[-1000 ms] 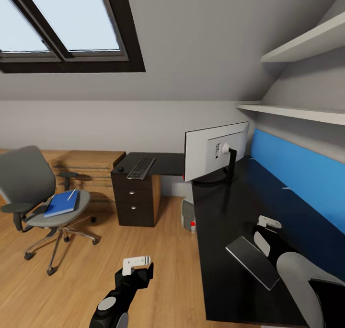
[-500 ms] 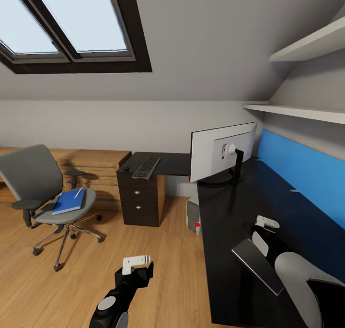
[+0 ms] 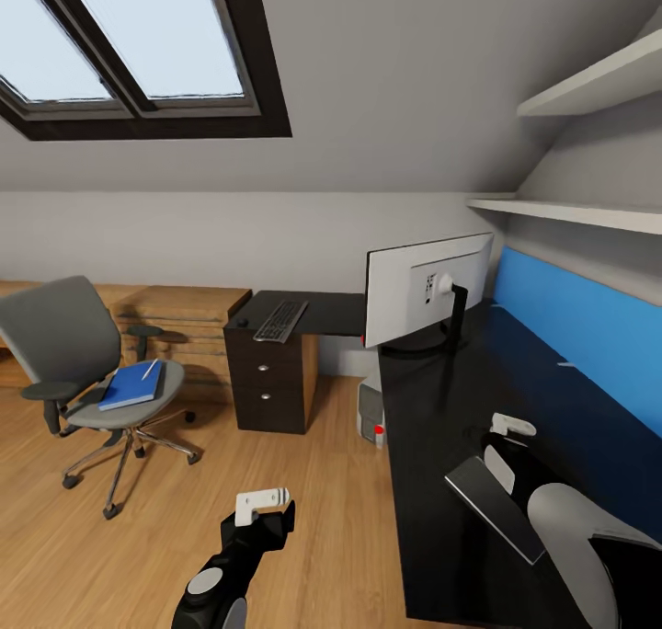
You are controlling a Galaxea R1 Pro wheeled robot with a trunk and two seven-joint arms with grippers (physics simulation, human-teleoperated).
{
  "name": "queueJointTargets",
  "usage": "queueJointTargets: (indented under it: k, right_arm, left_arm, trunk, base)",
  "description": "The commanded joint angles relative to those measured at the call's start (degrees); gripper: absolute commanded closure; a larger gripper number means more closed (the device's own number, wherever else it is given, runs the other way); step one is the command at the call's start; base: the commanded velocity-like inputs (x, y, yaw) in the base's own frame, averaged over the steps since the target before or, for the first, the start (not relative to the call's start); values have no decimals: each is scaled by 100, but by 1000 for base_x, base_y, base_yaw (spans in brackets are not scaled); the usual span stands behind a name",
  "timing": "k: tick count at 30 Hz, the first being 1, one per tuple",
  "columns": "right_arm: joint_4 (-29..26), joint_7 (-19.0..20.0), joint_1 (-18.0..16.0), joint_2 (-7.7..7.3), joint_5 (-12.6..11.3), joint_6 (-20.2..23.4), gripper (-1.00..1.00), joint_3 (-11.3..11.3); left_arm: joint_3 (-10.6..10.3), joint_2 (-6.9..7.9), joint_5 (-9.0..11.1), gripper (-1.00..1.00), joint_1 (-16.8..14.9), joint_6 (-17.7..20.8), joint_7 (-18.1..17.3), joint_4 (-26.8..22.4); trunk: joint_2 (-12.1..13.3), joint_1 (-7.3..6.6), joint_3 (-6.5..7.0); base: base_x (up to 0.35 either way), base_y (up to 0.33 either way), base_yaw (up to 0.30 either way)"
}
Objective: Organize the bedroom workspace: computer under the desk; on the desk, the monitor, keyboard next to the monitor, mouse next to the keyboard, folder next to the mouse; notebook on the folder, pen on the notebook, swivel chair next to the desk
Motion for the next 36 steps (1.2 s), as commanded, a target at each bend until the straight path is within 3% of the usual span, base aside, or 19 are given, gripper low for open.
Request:
queueJointTargets:
  k: [1,12,31,36]
  right_arm:
    - [-13,-21,0,-4,-40,27,-100,7]
    - [-12,-70,2,-21,-4,178,-100,14]
    - [-17,-75,4,-21,4,684,-100,28]
    - [-13,-74,3,-21,189,892,-100,29]
  left_arm:
    - [-10,1,60,-100,-4,18,54,-7]
    - [-10,-1,60,-100,-4,17,55,-12]
    - [-6,8,60,-100,-4,16,54,-9]
    - [-13,8,67,-100,-4,16,54,-11]
  trunk:
    - [-45,22,-25]
    - [-486,264,-222]
    - [-486,264,-222]
    - [-486,264,-222]
  base:
    - [0,0,0]
    - [0,0,0]
    - [0,0,0]
    - [0,0,0]
